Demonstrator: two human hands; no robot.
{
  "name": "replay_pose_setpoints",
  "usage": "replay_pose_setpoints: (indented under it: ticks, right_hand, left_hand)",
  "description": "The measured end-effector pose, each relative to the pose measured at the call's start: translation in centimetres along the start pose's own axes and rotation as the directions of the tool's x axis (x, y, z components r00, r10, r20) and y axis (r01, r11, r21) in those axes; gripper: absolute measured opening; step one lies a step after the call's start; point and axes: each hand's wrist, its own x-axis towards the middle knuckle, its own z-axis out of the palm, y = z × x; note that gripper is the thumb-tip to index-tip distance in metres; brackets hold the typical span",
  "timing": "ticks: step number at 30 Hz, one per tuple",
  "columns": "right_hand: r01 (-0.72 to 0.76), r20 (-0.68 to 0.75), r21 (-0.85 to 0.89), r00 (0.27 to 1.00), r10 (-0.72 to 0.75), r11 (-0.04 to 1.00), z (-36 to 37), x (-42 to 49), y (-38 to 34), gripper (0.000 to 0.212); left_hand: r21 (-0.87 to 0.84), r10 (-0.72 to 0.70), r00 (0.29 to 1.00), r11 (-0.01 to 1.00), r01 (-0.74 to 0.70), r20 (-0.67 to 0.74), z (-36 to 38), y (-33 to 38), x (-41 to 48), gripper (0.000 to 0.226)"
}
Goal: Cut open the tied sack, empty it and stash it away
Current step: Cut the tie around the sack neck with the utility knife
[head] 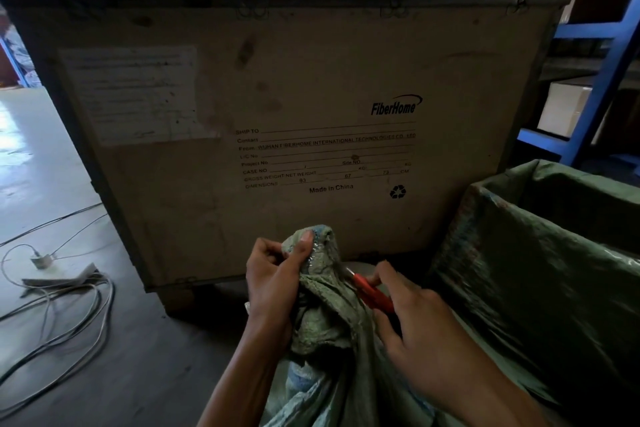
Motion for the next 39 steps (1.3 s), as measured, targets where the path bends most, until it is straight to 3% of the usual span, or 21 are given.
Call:
replay_pose_setpoints:
  ticks: [3,6,9,12,15,21,23,26,30,33,34,35,37,39]
  right_hand:
    - [-0.011,0.094,-0.057,0.995,0.016,0.998,0.2,-0.5,0.2,0.026]
    - [-0.033,0.094,-0.063,0.995,0.039,0.997,-0.6,-0.5,0.5,0.02]
    - [-0.089,0.057,-0.026,0.994,0.09,0.996,-2.5,-0.4,1.0,0.009]
    - [-0.095,-0.078,0.127,0.991,0.105,0.987,-3.8,-0.6,1.1,0.003]
    - [-0.084,-0.215,0.263,0.966,0.143,0.961,-4.2,-0.7,1.2,0.021]
    - [-0.058,-0.218,0.495,0.958,0.189,0.867,-3.1,0.3,1.4,0.059]
    - [-0.028,-0.225,0.517,0.96,0.167,0.856,-3.0,0.6,1.4,0.064]
    - [-0.012,-0.182,0.516,0.975,0.124,0.857,-3.4,0.7,1.6,0.057]
    - [-0.01,-0.132,0.496,0.987,0.087,0.868,-4.2,0.6,2.2,0.039]
    - [-0.011,-0.141,0.48,0.986,0.089,0.877,-4.6,0.8,2.9,0.038]
    - [-0.012,-0.135,0.471,0.987,0.086,0.882,-4.7,0.8,3.0,0.036]
    - [-0.013,-0.131,0.457,0.988,0.082,0.889,-4.7,0.9,3.2,0.034]
    - [-0.01,-0.131,0.423,0.989,0.072,0.906,-4.6,0.9,3.4,0.03]
    - [-0.003,-0.133,0.384,0.989,0.058,0.923,-4.4,0.9,3.5,0.027]
  left_hand:
    - [-0.085,-0.066,0.997,0.994,0.064,-0.028,-0.5,0.5,0.5,0.033]
    - [-0.118,-0.102,0.995,0.988,0.099,-0.022,-0.6,1.0,0.6,0.031]
    - [-0.129,-0.132,0.991,0.983,0.13,-0.006,-0.7,1.3,0.7,0.035]
    - [-0.112,-0.158,0.986,0.98,0.163,0.051,-0.9,1.5,0.7,0.036]
    - [-0.096,-0.155,0.966,0.979,0.178,0.208,-0.4,1.9,0.2,0.031]
    - [-0.098,-0.113,0.901,0.981,0.169,0.419,1.3,2.2,-1.7,0.058]
    - [-0.087,-0.109,0.884,0.982,0.166,0.454,1.6,2.0,-2.0,0.065]
    - [-0.027,-0.107,0.862,0.99,0.139,0.495,1.3,2.0,-1.9,0.058]
    - [0.141,-0.101,0.811,0.99,0.023,0.577,0.7,2.9,-0.9,0.025]
    - [0.249,-0.132,0.759,0.968,-0.041,0.638,-0.1,3.2,-0.6,0.036]
    - [0.276,-0.135,0.741,0.958,-0.071,0.658,-0.1,3.2,-0.7,0.052]
    - [0.314,-0.148,0.702,0.943,-0.113,0.696,-0.7,3.0,-0.6,0.068]
    - [0.384,-0.179,0.613,0.897,-0.22,0.769,-1.8,2.7,-0.5,0.07]
    - [0.473,-0.131,0.645,0.79,-0.391,0.753,-2.4,2.5,0.1,0.07]
